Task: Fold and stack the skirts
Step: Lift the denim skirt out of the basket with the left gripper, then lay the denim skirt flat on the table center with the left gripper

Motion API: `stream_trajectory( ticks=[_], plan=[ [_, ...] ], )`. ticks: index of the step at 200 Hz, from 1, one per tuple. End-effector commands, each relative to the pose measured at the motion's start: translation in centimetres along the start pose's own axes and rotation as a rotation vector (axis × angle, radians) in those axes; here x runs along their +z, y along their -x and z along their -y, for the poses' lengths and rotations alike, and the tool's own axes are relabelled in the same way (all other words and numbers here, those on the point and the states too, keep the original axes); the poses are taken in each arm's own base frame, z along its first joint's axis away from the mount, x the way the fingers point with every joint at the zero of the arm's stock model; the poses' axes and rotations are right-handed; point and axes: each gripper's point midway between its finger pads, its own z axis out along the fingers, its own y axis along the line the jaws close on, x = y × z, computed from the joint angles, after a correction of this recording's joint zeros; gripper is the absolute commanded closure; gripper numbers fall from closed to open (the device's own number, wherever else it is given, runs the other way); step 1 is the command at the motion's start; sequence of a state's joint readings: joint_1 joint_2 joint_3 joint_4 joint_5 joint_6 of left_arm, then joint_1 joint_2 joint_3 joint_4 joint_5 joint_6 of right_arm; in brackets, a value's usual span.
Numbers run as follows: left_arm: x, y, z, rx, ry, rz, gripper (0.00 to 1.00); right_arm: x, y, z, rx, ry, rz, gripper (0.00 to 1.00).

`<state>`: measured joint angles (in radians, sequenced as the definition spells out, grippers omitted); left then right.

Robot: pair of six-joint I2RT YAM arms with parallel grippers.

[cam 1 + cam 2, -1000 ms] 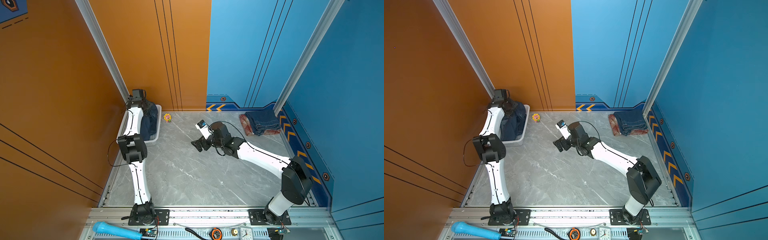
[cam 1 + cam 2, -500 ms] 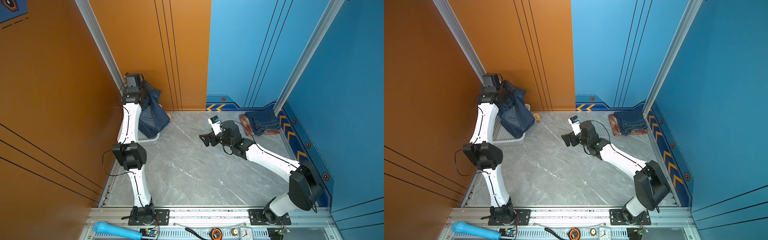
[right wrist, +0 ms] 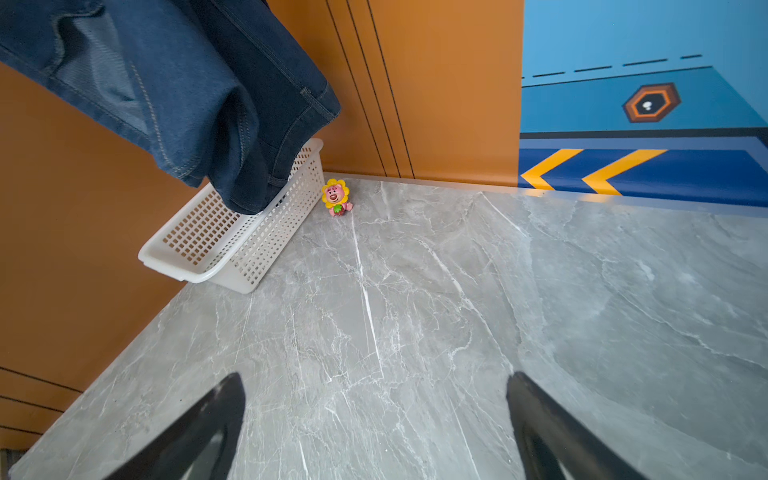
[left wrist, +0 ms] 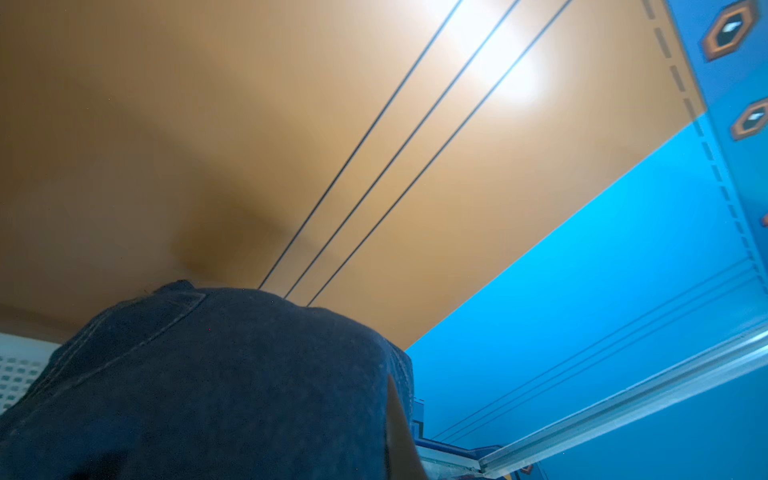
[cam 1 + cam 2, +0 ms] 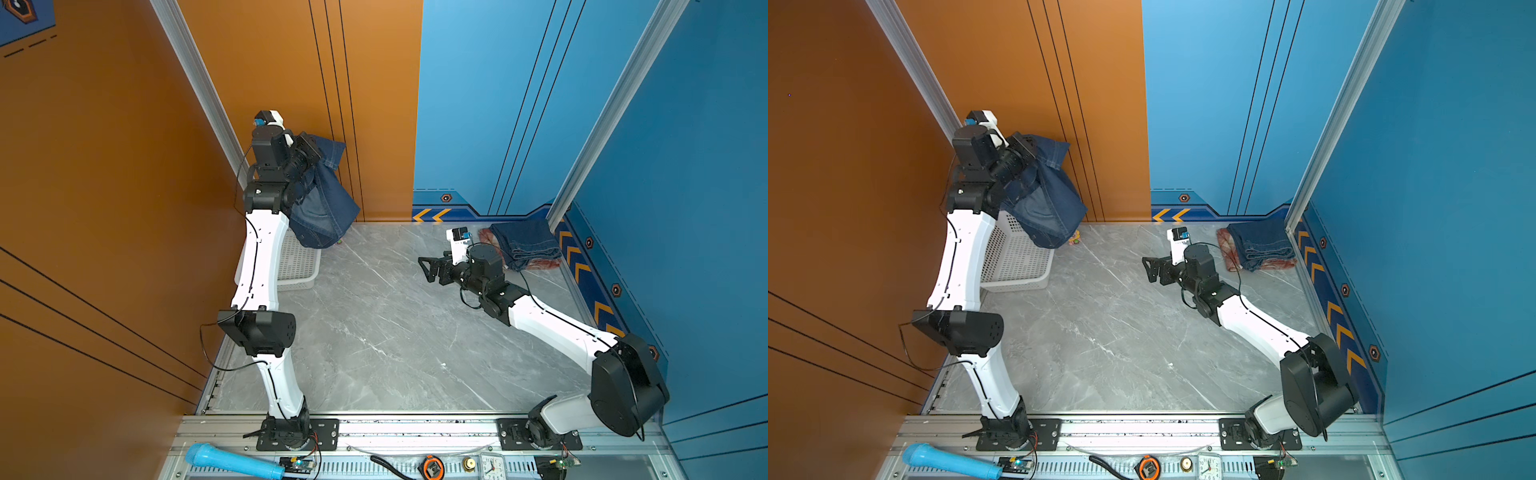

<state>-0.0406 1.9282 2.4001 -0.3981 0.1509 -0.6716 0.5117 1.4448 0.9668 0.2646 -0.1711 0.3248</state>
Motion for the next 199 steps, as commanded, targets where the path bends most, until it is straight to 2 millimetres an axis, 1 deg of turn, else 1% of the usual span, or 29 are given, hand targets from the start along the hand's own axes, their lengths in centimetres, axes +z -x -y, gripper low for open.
stream_trajectory(
  ticks=[1, 13, 32, 48, 50, 52, 75, 89, 103, 119, 124, 131, 137, 143, 151, 157, 165, 172, 182, 185, 189, 192, 194, 199],
  plan=[
    [-3.5, 2.8, 7.5, 0.077, -0.211, 0.100, 1.00, -1.3, 1.9, 0.8, 0.068, -0.021, 0.089, 0.02],
    [-4.0, 2.0, 9.4, 0.079, -0.261, 0.081, 1.00, -1.9, 2.1, 1.9, 0.090, -0.062, 0.106, 0.02],
    [-4.3, -0.3, 11.7, 0.055, -0.335, 0.021, 1.00, -3.4, 2.7, 4.4, 0.143, -0.155, 0.144, 0.02],
    [-4.1, -3.3, 13.2, 0.024, -0.383, -0.052, 1.00, -5.0, 3.0, 6.7, 0.192, -0.226, 0.175, 0.02],
    [-4.2, -3.2, 13.7, 0.025, -0.405, -0.041, 1.00, -5.2, 3.0, 7.0, 0.198, -0.235, 0.179, 0.02],
    [-4.2, -3.5, 14.0, 0.022, -0.415, -0.045, 1.00, -5.4, 3.1, 7.3, 0.203, -0.243, 0.181, 0.03],
    [-3.3, -7.9, 16.4, -0.004, -0.483, -0.155, 1.00, -7.4, 2.9, 9.8, 0.250, -0.324, 0.182, 0.03],
    [-2.9, -10.2, 17.6, -0.020, -0.519, -0.212, 1.00, -8.7, 2.8, 10.7, 0.259, -0.362, 0.188, 0.03],
    [-2.8, -12.0, 18.7, -0.026, -0.555, -0.261, 1.00, -9.9, 2.7, 11.3, 0.266, -0.395, 0.195, 0.03],
    [-2.7, -14.3, 19.3, -0.023, -0.574, -0.322, 1.00, -11.0, 2.5, 11.6, 0.263, -0.419, 0.195, 0.03],
    [-2.5, -15.9, 18.7, -0.034, -0.552, -0.374, 1.00, -11.3, 2.4, 11.7, 0.259, -0.427, 0.192, 0.03],
    [-2.6, -17.8, 18.6, -0.045, -0.555, -0.424, 1.00, -11.7, 2.2, 11.9, 0.256, -0.445, 0.187, 0.03],
    [-2.8, -19.9, 18.7, -0.047, -0.570, -0.482, 1.00, -12.1, 2.1, 12.0, 0.251, -0.459, 0.181, 0.03],
    [-3.2, -21.8, 18.8, -0.046, -0.590, -0.540, 0.92, -12.4, 1.8, 12.1, 0.247, -0.474, 0.171, 0.03],
    [-3.8, -24.5, 18.6, -0.046, -0.607, -0.618, 0.75, -12.8, 1.5, 12.4, 0.244, -0.494, 0.161, 0.03],
    [-4.6, -26.3, 18.7, -0.041, -0.630, -0.672, 0.61, -13.1, 1.4, 12.5, 0.243, -0.505, 0.157, 0.03],
    [-5.8, -28.1, 18.6, -0.024, -0.656, -0.728, 0.41, -13.3, 1.1, 12.7, 0.245, -0.516, 0.144, 0.03],
    [-6.7, -29.2, 18.3, -0.008, -0.666, -0.757, 0.29, -13.4, 0.8, 13.1, 0.251, -0.529, 0.134, 0.03],
    [-8.1, -30.1, 17.7, 0.011, -0.677, -0.787, 0.18, -13.3, 0.4, 13.5, 0.264, -0.537, 0.114, 0.03],
    [-8.4, -30.2, 17.5, 0.014, -0.681, -0.794, 0.15, -13.2, 0.3, 13.6, 0.269, -0.537, 0.108, 0.02],
    [-8.8, -30.4, 17.1, 0.015, -0.681, -0.804, 0.15, -13.0, 0.2, 13.7, 0.274, -0.536, 0.100, 0.02],
    [-9.1, -30.6, 16.7, 0.014, -0.677, -0.813, 0.10, -12.9, 0.2, 13.8, 0.278, -0.537, 0.095, 0.02],
    [-9.2, -30.3, 16.9, 0.018, -0.692, -0.796, 0.09, -12.8, 0.1, 13.9, 0.282, -0.537, 0.090, 0.02],
    [-9.4, -30.2, 16.4, 0.020, -0.692, -0.791, 0.08, -12.5, 0.0, 14.1, 0.291, -0.538, 0.082, 0.02]
  ],
)
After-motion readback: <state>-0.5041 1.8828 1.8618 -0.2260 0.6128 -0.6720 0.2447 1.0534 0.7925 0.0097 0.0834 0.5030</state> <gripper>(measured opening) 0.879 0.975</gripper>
